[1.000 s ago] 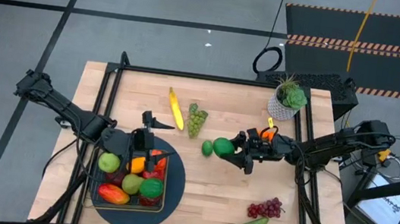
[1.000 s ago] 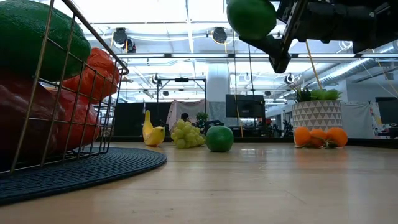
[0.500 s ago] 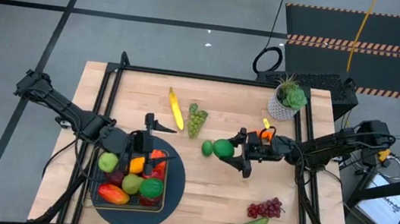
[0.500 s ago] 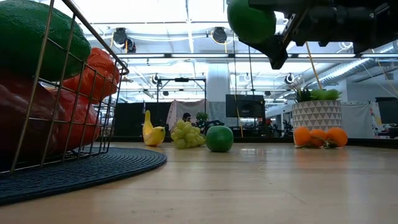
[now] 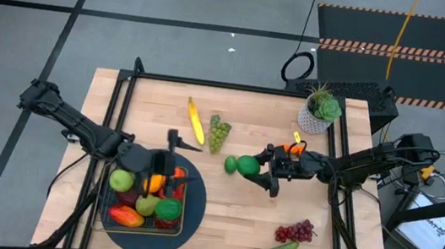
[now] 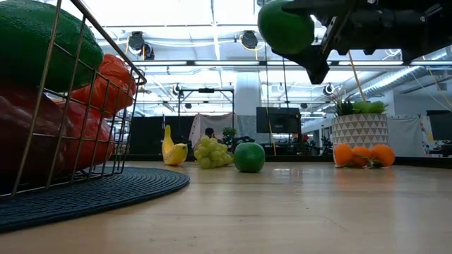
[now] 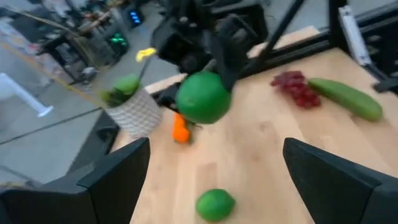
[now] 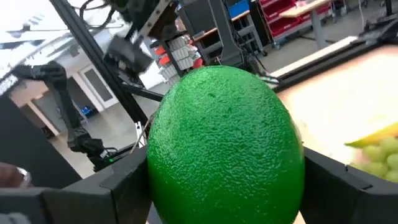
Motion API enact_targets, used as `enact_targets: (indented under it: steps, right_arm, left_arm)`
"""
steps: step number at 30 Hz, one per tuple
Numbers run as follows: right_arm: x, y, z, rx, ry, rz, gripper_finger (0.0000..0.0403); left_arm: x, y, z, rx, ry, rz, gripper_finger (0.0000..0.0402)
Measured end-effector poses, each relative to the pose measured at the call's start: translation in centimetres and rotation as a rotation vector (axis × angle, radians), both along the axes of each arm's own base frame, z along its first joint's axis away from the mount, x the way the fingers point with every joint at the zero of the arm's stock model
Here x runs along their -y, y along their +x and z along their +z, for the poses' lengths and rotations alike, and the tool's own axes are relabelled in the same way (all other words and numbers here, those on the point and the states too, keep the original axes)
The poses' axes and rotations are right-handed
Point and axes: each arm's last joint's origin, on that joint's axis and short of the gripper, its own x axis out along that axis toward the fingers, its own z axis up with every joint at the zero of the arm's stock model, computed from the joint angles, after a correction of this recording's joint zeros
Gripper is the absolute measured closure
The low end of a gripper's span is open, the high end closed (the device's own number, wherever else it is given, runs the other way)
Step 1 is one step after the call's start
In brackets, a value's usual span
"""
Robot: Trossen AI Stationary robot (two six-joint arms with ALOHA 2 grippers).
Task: Build produce basket
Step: Put the top lime into the gold wire basket
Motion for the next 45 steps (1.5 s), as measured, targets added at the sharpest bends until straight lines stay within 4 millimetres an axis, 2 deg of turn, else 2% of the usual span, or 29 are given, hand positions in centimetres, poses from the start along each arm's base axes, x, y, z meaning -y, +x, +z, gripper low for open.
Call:
enact_targets:
  steps: [10, 18, 22, 29, 36, 40, 45]
  right_arm:
    - [-0.2, -0.1, -0.7, -0.08, 0.022, 0.08, 0.0099]
    - [-0.4, -0.1, -0.8, -0.082, 0.0, 0.135, 0.0099]
    - [-0.4, -0.1, -0.8, -0.082, 0.025, 0.135, 0.0099]
    - [-0.6, -0.2, -0.8, -0.101, 0.094, 0.138, 0.0099]
    - [-1.9, -0.1, -0.3, -0.093, 0.093, 0.187, 0.0099]
    - [-2.4, 0.7, -0.2, -0.104, 0.09, 0.197, 0.0099]
    - [-3.0, 2.7, -0.4, -0.126, 0.072, 0.204, 0.0099]
  left_arm:
    - [1.0, 3.6, -3.3, -0.05, 0.092, -0.081, 0.0032]
    - [0.6, 5.9, -4.5, 0.009, 0.077, -0.13, 0.0023]
    - [0.3, 6.7, -5.2, 0.009, 0.104, -0.131, 0.0005]
    - [-0.1, 8.0, -6.5, 0.017, 0.162, -0.153, 0.0002]
    - [-0.6, 9.1, -7.5, 0.03, 0.213, -0.19, 0.0002]
    - [-0.9, 9.2, -7.3, 0.051, 0.214, -0.249, 0.0002]
    - [-0.7, 9.3, -7.3, 0.062, 0.222, -0.365, 0.0002]
